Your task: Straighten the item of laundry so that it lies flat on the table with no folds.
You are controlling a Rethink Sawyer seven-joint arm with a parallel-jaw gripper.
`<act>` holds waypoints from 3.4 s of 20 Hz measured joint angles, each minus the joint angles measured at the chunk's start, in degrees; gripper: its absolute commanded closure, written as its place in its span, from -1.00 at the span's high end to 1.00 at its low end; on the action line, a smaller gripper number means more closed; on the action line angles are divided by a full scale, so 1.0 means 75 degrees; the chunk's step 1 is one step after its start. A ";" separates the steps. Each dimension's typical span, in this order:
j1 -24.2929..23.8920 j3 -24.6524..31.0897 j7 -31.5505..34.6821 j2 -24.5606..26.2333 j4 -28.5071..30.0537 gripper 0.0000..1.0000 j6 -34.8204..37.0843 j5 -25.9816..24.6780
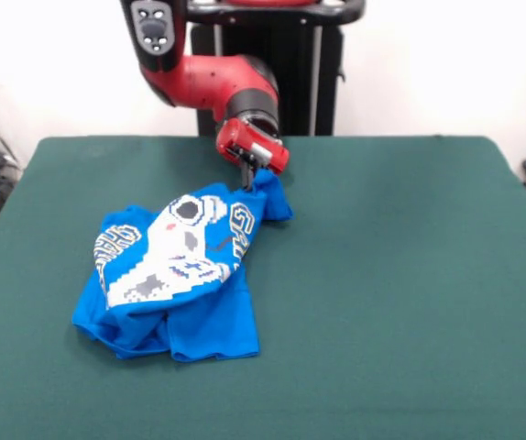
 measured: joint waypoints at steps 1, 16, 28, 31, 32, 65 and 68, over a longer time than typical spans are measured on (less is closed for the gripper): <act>0.0013 -0.0011 0.0000 -0.0007 0.0001 -1.00 0.0033 -0.0003; 0.0238 -0.0248 0.0003 -0.0109 -0.0027 -1.00 0.0553 -0.0437; 0.0215 -0.0356 0.0005 -0.0308 -0.0250 -1.00 0.1392 -0.1668; 0.0179 -0.0362 0.0005 -0.0355 -0.0253 -1.00 0.1554 -0.1850; 0.0168 -0.0362 0.0005 -0.0381 -0.0255 -1.00 0.1619 -0.1908; -0.0107 -0.0376 0.0005 -0.0846 -0.0203 -1.00 0.2961 -0.3111; -0.0107 -0.0376 0.0005 -0.0846 -0.0203 -1.00 0.2961 -0.3111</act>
